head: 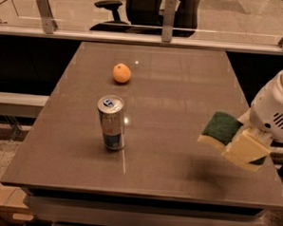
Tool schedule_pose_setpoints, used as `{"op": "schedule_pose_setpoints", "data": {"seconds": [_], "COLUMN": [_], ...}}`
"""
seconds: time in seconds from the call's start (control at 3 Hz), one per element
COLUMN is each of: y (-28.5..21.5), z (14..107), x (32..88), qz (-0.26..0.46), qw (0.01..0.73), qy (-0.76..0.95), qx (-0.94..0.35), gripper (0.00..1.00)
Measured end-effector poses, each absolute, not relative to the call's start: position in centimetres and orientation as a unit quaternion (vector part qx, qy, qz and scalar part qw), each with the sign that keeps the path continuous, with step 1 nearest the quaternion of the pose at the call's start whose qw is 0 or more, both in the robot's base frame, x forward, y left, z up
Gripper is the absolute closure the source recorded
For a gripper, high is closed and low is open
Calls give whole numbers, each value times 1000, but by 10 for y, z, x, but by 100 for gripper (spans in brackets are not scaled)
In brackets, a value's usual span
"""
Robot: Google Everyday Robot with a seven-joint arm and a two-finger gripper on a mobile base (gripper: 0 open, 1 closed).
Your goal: Move sponge near redbull can
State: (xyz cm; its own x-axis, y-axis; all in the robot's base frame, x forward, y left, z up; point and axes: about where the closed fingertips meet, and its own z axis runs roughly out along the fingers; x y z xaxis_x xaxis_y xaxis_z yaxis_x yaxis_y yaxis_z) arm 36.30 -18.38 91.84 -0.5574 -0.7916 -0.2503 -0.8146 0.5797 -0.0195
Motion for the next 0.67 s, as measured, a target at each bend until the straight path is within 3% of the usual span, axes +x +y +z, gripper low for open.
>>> {"op": "schedule_pose_setpoints", "data": {"seconds": [0.67], "y": [-149], "z": [895], "x": [357], "qz": [39], "qw": [90], "qy": [870], "qx": [-483], "gripper": [100]}}
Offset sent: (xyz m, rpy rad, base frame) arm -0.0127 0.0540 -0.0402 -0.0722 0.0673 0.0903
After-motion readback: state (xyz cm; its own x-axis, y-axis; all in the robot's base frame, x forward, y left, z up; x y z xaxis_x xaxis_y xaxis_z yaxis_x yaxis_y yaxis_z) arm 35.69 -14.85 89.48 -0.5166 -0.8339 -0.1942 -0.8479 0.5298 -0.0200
